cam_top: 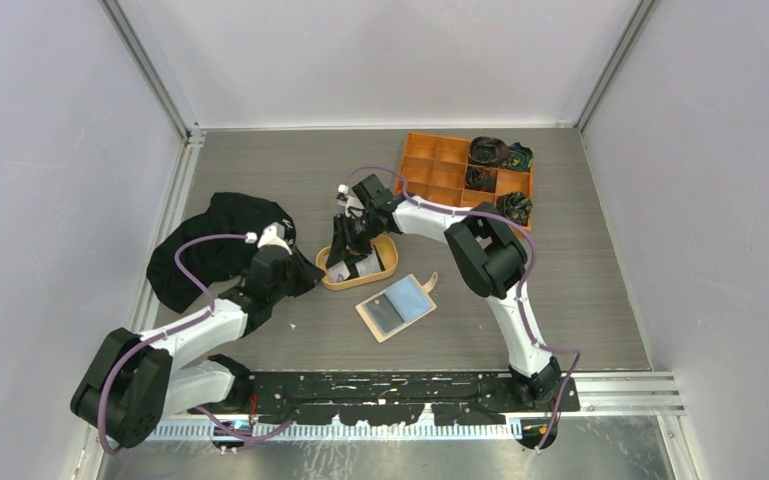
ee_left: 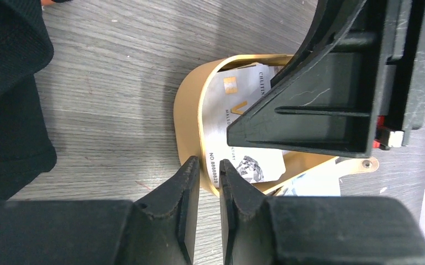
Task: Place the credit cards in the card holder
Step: Pick up the credit card from the storage box.
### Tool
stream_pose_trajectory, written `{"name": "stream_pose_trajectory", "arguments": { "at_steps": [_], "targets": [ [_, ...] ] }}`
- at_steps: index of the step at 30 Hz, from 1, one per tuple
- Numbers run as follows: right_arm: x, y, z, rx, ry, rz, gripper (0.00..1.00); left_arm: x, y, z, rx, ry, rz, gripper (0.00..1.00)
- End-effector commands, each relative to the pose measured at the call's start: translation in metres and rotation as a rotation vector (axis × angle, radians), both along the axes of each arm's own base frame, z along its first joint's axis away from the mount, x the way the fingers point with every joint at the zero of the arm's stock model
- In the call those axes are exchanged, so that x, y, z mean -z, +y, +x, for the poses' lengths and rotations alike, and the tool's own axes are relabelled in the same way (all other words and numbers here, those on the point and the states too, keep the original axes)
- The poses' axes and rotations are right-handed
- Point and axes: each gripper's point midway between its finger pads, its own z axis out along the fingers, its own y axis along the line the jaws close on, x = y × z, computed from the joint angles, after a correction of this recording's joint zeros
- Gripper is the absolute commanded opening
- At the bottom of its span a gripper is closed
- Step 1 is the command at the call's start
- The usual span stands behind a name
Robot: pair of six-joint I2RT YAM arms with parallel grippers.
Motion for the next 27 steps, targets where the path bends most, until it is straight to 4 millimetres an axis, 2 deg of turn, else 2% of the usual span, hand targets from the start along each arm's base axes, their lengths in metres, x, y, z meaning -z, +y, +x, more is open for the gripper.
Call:
{"name": "stream_pose_trajectory", "arguments": {
  "at_steps": [1,12,18,27],
  "targets": [
    [-0.017,0.002,0.008,-0.006,-0.044,0.018,0.33,-0.026,-0.008,0.006,0.018,-0.092,-0.057,0.22],
    [-0.043,-0.009,0.014,0.003,-0.038,0.093,0.17,-0.047,0.005,-0.016,0.013,-0.155,-0.078,0.31],
    [-0.049,-0.021,0.017,0.009,-0.010,0.131,0.19,-0.044,0.008,-0.035,0.043,-0.172,-0.117,0.32],
    [-0.051,-0.036,0.022,0.028,0.008,0.141,0.21,-0.048,0.006,-0.050,0.074,-0.194,-0.170,0.33]
  ]
}}
